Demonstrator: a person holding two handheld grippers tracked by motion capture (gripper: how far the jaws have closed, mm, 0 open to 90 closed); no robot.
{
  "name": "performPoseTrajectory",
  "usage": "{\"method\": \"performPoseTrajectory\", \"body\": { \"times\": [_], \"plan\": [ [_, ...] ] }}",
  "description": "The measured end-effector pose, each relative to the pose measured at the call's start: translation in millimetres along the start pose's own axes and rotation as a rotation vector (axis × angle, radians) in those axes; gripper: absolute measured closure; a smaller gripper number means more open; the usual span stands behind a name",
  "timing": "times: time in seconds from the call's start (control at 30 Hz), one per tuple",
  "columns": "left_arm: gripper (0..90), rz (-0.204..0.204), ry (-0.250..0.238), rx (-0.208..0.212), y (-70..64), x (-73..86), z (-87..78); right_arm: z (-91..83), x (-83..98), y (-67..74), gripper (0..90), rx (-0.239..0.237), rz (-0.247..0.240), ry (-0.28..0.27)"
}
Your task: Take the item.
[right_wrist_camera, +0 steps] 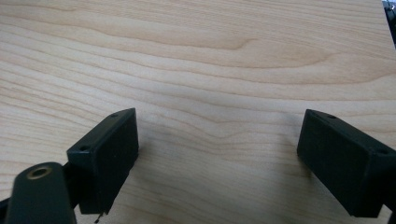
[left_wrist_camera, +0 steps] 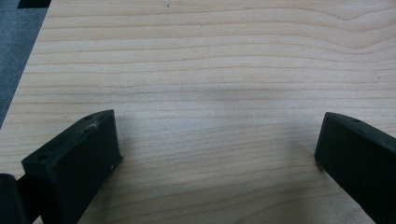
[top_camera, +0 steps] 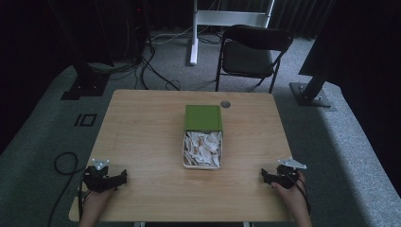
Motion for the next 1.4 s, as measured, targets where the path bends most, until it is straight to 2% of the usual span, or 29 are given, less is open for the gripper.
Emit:
{"method": "performPoseTrajectory", "body": {
  "times": [0.83,1.13,1.4],
  "plan": [
    [0.7,0.000,0.000,0.000,0.1,0.1,0.0,0.4,0.0,0.4,11.3,-0.003,-0.004,0.002],
    [0.7,0.000,0.000,0.000,0.0,0.1,0.0,0.5,-1.8,1.3,13.7,-0.015,-0.005,0.001],
    [0.7,0.000,0.001,0.000,0.0,0.1,0.0,-9.9,-22.5,7.6,13.7,-0.019,-0.009,-0.036]
  ]
}}
Point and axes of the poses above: each handheld gripper's, and its own axes: z roughly forward along the jaws, x roughly out of its underside, y roughly to its left, the point moved 7 cm from there along z, roughly forward along the jaws, and after that the axes turned 3 degrees about z, right-handed, at the moved point
